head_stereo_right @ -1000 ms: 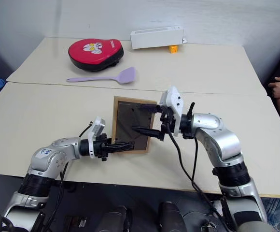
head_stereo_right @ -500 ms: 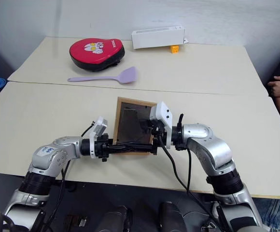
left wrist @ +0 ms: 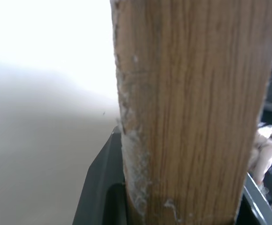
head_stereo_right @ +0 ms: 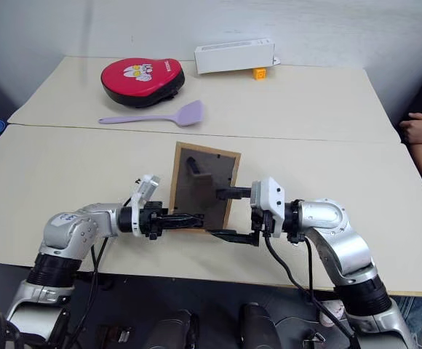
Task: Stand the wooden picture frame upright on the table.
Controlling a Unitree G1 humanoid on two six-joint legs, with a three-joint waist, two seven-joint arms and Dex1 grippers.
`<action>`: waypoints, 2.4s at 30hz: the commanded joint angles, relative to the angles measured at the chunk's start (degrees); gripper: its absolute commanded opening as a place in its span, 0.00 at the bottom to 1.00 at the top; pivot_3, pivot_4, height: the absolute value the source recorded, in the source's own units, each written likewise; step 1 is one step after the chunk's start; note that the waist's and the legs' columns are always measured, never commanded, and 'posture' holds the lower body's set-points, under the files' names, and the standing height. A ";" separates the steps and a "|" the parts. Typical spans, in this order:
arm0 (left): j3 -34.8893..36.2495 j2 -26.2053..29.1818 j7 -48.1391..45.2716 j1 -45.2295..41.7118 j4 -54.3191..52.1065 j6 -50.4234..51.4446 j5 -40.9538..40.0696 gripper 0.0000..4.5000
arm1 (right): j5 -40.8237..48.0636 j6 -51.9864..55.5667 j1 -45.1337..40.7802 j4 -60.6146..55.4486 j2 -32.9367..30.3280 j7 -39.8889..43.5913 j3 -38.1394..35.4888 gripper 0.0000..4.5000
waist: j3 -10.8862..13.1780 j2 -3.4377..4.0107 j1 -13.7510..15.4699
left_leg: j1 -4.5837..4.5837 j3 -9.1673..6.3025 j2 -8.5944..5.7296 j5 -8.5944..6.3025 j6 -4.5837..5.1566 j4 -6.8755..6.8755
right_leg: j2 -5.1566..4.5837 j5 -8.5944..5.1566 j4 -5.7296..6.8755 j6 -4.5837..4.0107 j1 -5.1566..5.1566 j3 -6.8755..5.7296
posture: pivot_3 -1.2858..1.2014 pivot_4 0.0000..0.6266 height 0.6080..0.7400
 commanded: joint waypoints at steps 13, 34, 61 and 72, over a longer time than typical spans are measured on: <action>-2.50 7.88 12.12 -13.28 16.68 31.91 -28.61 0.26 | -29.33 -59.28 -8.81 23.63 -5.92 -7.20 -5.48 0.90 | 0.04 -0.06 -1.39 | 0.16 0.05 0.00 0.06 -0.11 -0.18 | 0.05 -0.01 0.13 0.03 0.00 0.10 | 0.52 0.24 1.00; -10.81 9.76 34.85 -16.14 25.65 31.90 -62.52 0.26 | -59.92 -71.82 -17.10 36.88 -0.21 -44.72 1.66 0.33 | 0.04 -0.07 -1.60 | 0.11 0.02 -0.07 0.10 -0.17 0.07 | 0.04 -0.02 0.45 0.01 -0.06 0.13 | 0.52 0.24 1.00; 1.62 30.21 23.32 0.03 12.47 10.25 -42.48 0.72 | -48.43 -70.26 -10.77 31.58 -8.45 -48.72 5.16 0.28 | 0.05 -0.05 -2.07 | 0.19 0.01 -0.12 0.13 -0.22 -0.11 | 0.13 -0.06 0.52 -0.05 -0.19 0.36 | 0.52 0.24 1.00; 12.98 18.70 4.98 15.34 -8.51 -41.59 -4.58 1.00 | 23.71 -1.44 2.12 9.47 -13.46 -20.35 -1.36 0.28 | 0.06 0.03 0.18 | 0.19 -0.28 -0.03 -0.03 0.01 0.03 | -0.14 -0.05 -0.07 -0.08 0.17 0.07 | 0.52 0.24 1.00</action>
